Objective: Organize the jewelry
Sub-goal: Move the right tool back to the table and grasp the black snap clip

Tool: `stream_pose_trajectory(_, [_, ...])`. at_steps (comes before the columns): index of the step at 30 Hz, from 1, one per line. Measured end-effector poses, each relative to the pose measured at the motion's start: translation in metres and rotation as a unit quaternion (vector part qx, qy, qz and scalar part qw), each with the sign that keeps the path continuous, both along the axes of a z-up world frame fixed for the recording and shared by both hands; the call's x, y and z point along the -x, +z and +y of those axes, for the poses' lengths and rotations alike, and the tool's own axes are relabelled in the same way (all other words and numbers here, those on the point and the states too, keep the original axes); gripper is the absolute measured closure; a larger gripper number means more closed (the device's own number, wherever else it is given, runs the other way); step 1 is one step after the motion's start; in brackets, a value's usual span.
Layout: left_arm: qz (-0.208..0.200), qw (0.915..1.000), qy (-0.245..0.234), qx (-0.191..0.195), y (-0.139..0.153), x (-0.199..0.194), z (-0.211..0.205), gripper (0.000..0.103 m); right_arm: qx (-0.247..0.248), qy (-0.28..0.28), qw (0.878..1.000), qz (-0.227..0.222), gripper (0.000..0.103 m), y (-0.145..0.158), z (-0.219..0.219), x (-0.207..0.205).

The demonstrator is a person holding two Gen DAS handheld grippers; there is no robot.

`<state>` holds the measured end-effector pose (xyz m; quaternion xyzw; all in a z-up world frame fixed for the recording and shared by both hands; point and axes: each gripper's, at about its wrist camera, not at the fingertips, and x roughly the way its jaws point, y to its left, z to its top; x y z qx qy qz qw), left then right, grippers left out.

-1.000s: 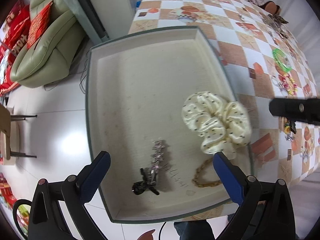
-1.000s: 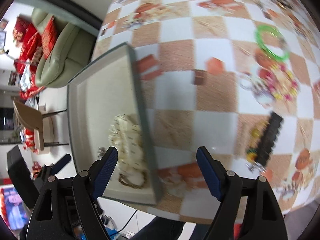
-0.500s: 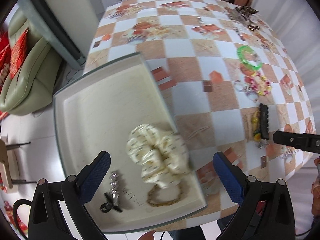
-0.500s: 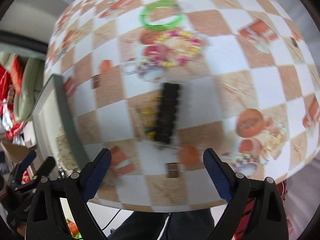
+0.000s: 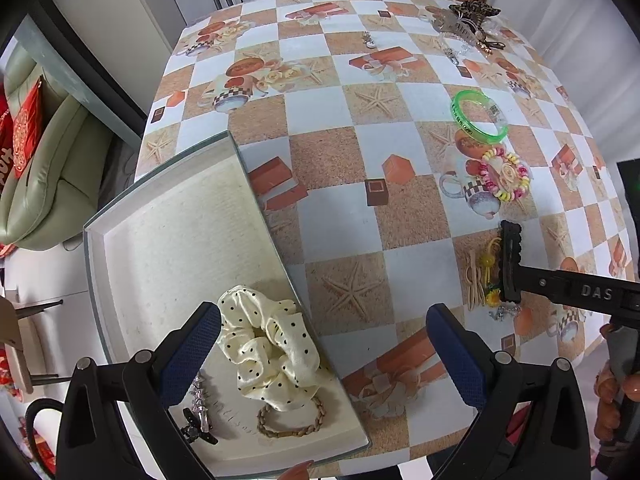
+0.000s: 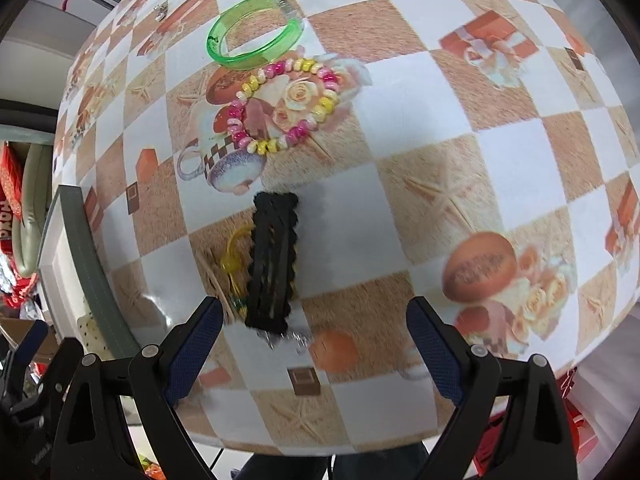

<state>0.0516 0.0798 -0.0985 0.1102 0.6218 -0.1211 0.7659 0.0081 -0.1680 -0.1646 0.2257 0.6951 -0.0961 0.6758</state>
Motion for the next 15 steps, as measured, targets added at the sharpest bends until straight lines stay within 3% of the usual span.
stream_pose_trajectory(3, [0.004, 1.0000, 0.000, -0.004, -0.004, -0.001, -0.004, 0.000, 0.005, 0.010, 1.000, 0.004, 0.032, -0.007, 0.004, -0.007])
stream_pose_trajectory(12, [0.014, 0.9997, -0.016, -0.007, -0.014, -0.007, -0.028, 0.000, 0.029, 0.057, 0.998, 0.000, 0.039, -0.010, 0.024, -0.025])
stream_pose_trajectory(13, [0.016, 0.9997, -0.018, -0.007, -0.015, -0.008, -0.031, 0.000, 0.037, 0.063, 0.997, 0.000, 0.043, -0.009, 0.033, -0.028])
stream_pose_trajectory(15, [0.018, 0.9996, -0.022, -0.006, -0.018, -0.009, -0.038, 0.000, 0.061, 0.081, 0.995, -0.004, 0.070, -0.007, 0.036, -0.027])
